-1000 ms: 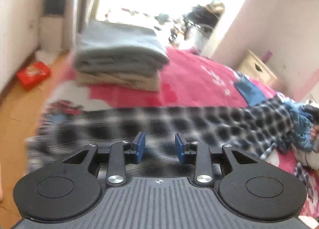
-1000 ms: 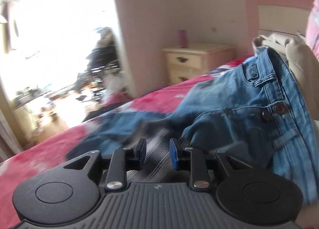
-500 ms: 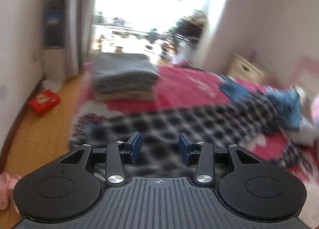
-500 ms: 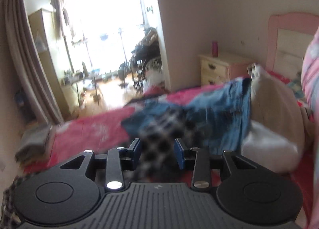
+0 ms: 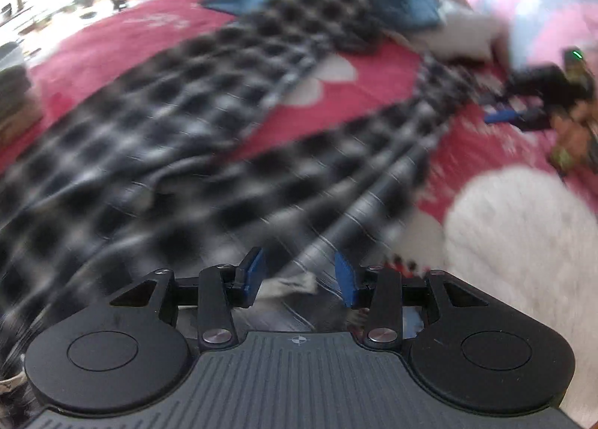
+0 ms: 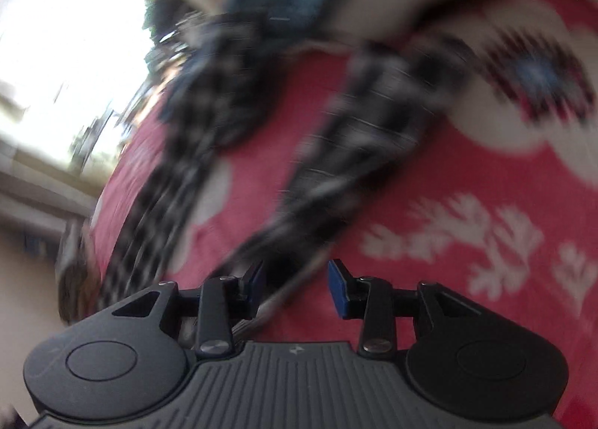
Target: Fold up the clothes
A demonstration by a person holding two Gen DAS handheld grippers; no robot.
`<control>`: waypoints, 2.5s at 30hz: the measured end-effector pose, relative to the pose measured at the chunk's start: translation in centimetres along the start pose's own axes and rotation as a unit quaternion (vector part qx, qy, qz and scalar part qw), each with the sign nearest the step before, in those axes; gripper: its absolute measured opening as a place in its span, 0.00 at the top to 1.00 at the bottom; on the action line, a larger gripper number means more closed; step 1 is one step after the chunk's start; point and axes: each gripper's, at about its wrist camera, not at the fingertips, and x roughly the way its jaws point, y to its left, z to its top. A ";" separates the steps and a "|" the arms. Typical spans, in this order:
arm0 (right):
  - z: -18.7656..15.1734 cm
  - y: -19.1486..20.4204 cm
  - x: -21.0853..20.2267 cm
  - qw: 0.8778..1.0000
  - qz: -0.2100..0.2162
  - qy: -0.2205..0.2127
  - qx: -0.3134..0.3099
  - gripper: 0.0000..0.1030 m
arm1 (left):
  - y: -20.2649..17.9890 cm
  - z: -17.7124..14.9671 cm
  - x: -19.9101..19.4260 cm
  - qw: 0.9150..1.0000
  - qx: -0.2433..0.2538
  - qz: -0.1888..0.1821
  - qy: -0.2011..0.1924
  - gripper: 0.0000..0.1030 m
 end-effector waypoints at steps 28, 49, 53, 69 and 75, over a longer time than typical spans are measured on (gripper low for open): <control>-1.1 -3.8 5.6 0.983 0.086 0.034 0.156 0.82 | 12.1 -21.9 -9.4 0.793 -0.593 0.075 -0.121 0.60; -0.6 -0.2 -1.4 0.997 0.063 0.007 0.036 0.99 | 11.7 -20.6 -13.5 0.795 -0.590 0.075 -0.119 0.98; -1.1 -2.0 -0.6 0.998 0.017 0.042 0.048 0.99 | 11.8 -21.5 -11.8 0.805 -0.584 0.086 -0.064 0.98; -1.4 -1.8 -2.0 0.994 -0.096 0.024 -0.040 0.73 | 8.6 -20.3 -10.1 0.902 -0.402 0.156 0.035 0.85; 0.6 -2.6 -4.1 0.997 -0.071 -0.028 -0.001 0.73 | 8.0 -19.4 -13.6 0.920 -0.358 0.153 0.046 0.83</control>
